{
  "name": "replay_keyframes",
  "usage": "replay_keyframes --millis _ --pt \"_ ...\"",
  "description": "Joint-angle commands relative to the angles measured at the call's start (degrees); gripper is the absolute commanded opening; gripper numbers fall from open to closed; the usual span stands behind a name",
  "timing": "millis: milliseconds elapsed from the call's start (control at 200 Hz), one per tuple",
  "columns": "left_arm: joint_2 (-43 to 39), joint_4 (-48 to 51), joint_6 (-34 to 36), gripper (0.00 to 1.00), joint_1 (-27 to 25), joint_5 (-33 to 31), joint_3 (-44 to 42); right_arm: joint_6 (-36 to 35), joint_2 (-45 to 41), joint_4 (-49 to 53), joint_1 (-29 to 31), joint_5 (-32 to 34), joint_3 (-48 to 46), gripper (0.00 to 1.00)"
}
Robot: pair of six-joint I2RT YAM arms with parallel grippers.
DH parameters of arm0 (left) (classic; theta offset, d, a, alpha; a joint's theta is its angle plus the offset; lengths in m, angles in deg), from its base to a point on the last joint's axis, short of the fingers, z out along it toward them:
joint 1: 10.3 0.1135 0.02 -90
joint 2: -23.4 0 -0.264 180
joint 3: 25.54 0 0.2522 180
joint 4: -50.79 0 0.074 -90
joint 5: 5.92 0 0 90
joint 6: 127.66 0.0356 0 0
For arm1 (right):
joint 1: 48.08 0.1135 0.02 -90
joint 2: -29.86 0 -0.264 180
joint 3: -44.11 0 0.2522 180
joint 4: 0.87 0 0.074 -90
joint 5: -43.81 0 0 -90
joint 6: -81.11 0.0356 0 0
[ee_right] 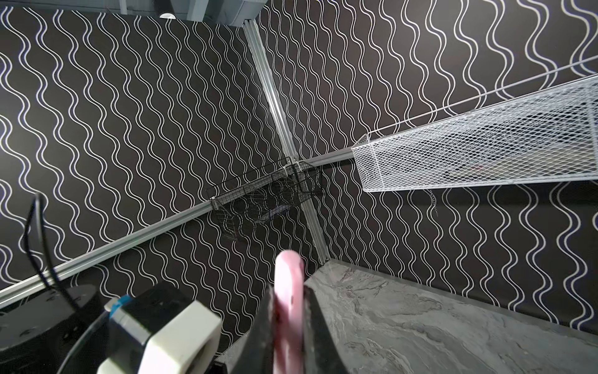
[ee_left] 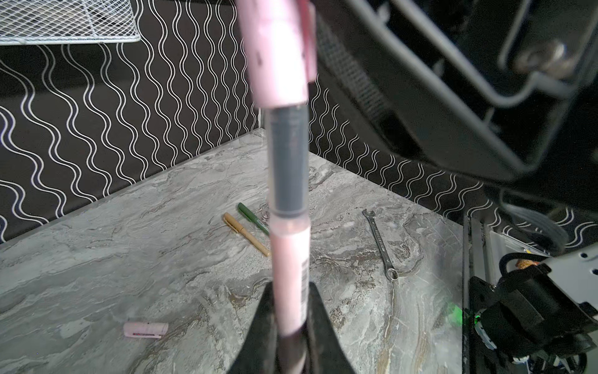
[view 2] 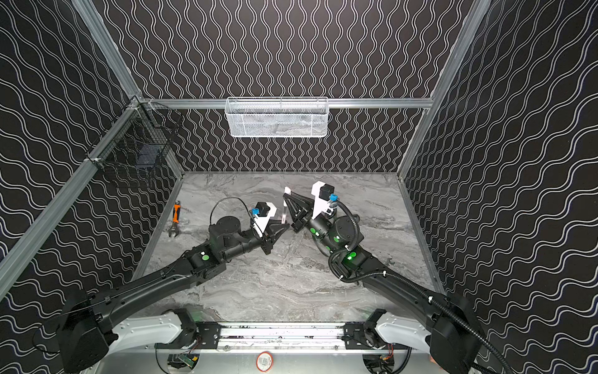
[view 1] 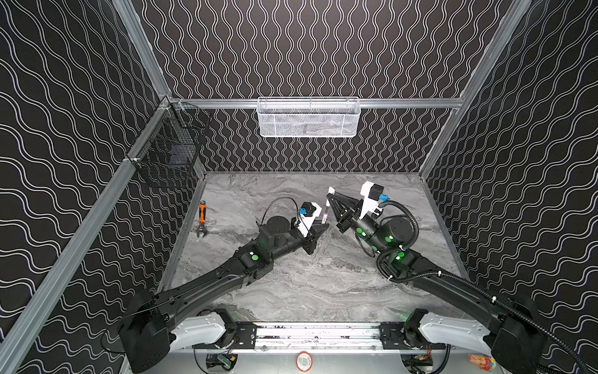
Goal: Insert the pens into the pen caps
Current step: 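Lower the pink cap onto the pen tip with the right gripper while left holds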
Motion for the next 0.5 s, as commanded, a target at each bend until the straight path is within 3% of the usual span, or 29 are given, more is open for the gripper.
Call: replay_keyframes --millis 0,490 --pt "-0.2 -5.8 1.1 0.07 0.0 1.3 0.1 0.1 -0.7 1.4 0.0 -0.7 -1.1 0.16" --pt "0.2 -5.6 1.8 0.07 -0.1 1.1 0.3 -4.0 -2.7 4.3 0.3 -0.9 -0.6 0.18"
